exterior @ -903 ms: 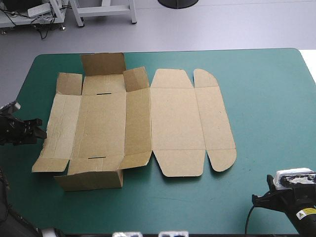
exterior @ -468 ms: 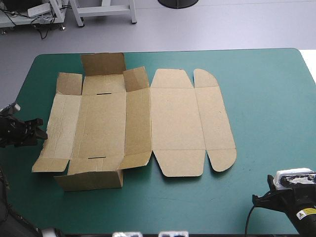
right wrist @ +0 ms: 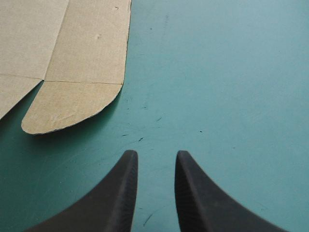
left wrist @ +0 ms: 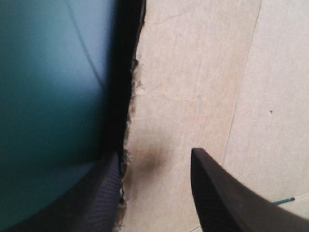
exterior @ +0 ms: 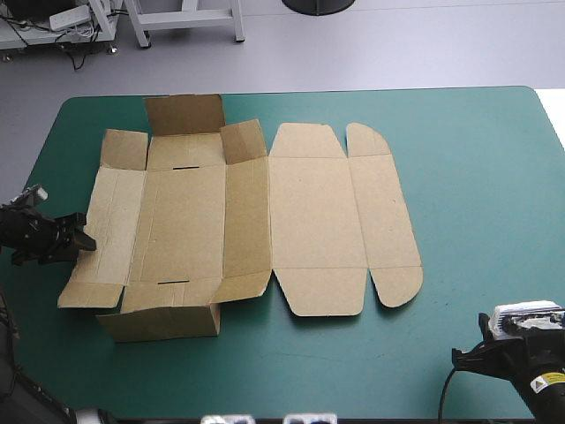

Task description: Fold the box

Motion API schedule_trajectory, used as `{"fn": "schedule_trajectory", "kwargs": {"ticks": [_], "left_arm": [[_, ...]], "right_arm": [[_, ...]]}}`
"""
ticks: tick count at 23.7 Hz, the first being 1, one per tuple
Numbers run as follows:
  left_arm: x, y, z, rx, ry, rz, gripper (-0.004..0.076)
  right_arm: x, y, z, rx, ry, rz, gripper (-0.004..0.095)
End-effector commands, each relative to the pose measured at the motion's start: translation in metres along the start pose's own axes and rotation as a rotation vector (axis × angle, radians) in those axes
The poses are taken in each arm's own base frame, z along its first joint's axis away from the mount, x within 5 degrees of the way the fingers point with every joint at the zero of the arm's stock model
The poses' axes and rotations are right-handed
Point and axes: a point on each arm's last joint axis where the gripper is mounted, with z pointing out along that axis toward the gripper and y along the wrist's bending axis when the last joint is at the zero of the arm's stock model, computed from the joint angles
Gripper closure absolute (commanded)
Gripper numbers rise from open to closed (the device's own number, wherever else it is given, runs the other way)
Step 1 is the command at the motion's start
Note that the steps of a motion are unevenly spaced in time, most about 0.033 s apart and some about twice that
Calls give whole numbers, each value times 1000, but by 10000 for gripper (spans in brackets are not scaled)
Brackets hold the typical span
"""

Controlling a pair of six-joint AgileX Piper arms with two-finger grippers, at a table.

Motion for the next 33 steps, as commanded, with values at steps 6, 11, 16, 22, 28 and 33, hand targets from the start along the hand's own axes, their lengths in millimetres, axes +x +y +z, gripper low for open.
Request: {"fn": "schedule_trajectory", "kwargs": {"ticks": [6,11,16,22,28,33], "left_arm": [[3,-39,-4,23,76,110,393],[5,-37,-3,-20,104,128,393],[4,-38,-2,-6,98,115,400],[15,-33,26,113,152,33,487],[7,-44,26,248,68,6,524],[5,-47,25,283,44,-3,564]], "right_arm": [[-12,-2,-3,21,-72,-16,656],[-12,-2,-3,23,-71,-18,656],[-12,-2,-3,24,-71,-19,656],[-12,-3,-3,27,-72,-21,656],[-12,-3,-3,27,-72,-23,656],[-12,-3,-3,27,-72,-23,656]]}}
